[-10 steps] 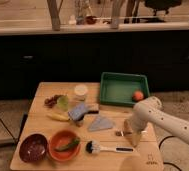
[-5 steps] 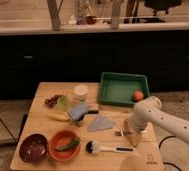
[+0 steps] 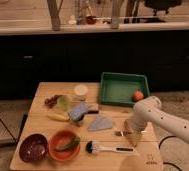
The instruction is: Place fork in plastic cup
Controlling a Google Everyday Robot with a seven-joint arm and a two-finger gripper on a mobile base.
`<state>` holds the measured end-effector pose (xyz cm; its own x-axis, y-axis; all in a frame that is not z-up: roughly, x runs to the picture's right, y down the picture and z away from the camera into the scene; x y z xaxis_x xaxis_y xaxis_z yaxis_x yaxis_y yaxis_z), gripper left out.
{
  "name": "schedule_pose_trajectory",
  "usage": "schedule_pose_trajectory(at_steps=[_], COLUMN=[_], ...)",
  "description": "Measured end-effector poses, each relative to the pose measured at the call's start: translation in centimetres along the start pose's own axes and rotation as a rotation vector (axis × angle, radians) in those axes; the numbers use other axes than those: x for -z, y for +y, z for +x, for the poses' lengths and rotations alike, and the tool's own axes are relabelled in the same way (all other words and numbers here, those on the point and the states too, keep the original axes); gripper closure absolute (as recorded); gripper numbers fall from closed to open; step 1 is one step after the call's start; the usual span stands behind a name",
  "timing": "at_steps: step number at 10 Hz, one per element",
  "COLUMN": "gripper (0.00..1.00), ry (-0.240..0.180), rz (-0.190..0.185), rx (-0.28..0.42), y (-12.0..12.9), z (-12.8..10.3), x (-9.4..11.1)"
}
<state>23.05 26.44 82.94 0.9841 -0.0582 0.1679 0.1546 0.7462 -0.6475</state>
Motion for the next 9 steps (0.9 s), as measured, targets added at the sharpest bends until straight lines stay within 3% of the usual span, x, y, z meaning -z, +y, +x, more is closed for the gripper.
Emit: schedule_pose_trajectory(at_steps=[6,8,9], gripper=[0.83,0.99,1.0], ry=[-0.006,0.0,0.0], rz=[0.0,-0.008,-0.008], rx=[0.014,0.019,0.018], y=[-0.3,0.0,0.0], z=[-0.8,-0.7,-0.6], x=[0.8,1.0,1.0])
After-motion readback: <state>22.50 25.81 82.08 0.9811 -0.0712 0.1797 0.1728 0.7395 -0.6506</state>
